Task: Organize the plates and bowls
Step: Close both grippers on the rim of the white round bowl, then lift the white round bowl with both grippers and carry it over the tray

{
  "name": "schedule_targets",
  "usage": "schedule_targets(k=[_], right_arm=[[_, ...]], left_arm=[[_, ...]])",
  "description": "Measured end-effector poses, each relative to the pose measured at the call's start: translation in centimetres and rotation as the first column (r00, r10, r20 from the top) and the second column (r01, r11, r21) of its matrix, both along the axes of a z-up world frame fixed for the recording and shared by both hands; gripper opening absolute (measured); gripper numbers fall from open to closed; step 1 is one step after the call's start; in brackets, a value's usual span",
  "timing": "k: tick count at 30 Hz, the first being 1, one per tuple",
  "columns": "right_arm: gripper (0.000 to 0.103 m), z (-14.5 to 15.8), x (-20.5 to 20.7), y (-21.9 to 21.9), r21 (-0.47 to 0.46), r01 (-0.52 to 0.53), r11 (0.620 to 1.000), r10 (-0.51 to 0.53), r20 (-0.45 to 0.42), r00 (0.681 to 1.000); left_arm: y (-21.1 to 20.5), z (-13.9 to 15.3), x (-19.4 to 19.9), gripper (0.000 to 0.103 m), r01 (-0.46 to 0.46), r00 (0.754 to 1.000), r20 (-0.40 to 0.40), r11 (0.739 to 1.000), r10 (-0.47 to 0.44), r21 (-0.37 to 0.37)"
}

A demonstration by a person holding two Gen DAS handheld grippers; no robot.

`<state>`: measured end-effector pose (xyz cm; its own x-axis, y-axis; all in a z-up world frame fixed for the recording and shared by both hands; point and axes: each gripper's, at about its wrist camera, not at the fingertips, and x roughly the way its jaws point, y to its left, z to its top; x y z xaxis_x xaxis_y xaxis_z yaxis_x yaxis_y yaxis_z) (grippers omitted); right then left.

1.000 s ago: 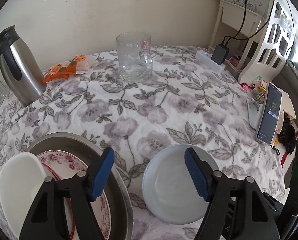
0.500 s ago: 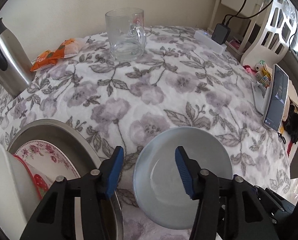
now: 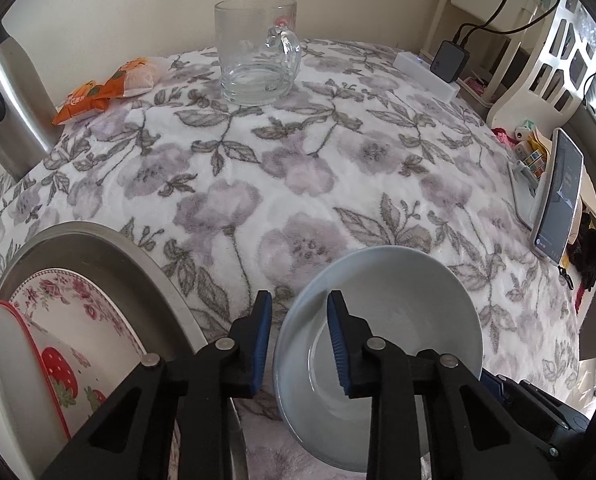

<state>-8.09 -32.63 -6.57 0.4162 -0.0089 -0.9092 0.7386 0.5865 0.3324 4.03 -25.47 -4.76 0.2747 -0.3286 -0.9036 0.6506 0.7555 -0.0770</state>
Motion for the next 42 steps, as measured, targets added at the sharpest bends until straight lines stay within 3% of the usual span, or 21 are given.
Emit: schedule_targets(k=[2, 6, 17, 26, 33, 42], right_arm=[[0.025, -0.1, 0.1, 0.0, 0.010, 0.002, 1.000, -0.002, 0.008, 1.000], [0.014, -0.1, 0.3, 0.1, 0.035, -0.006, 0.999, 0.005, 0.035, 0.999], [0.014, 1.1, -0.4, -0.3, 0.039, 0.020, 0.999, -0.023, 0.080, 0.997], [0.014, 5.0, -0.6, 0.2, -0.009, 0.017, 1.000, -0.016, 0.166, 0.986], [0.014, 8.6, -0.3, 1.5, -0.034, 0.000, 0.999, 0.008, 0.243, 0.970], [0.014, 12.0, 1.4, 4.5, -0.088, -0.045, 0.995, 0.069, 0.292, 0.954]], left_arm=[[0.0, -0.1, 0.0, 0.024, 0.005, 1.000, -0.009, 1.000, -0.005, -0.005], [0.1, -0.1, 0.1, 0.023, 0.008, 1.000, -0.017, 1.000, -0.008, -0.015], [0.5, 0.5, 0.3, 0.022, -0.004, 0.998, -0.068, 0.998, 0.000, -0.061], [1.5, 5.1, -0.3, 0.022, -0.003, 1.000, 0.005, 0.992, 0.004, -0.127], [3.9, 9.2, -0.2, 0.022, -0.019, 0.998, 0.051, 0.980, 0.030, -0.199], [7.8, 12.4, 0.6, 0.022, -0.067, 0.993, 0.075, 0.962, 0.089, -0.265]])
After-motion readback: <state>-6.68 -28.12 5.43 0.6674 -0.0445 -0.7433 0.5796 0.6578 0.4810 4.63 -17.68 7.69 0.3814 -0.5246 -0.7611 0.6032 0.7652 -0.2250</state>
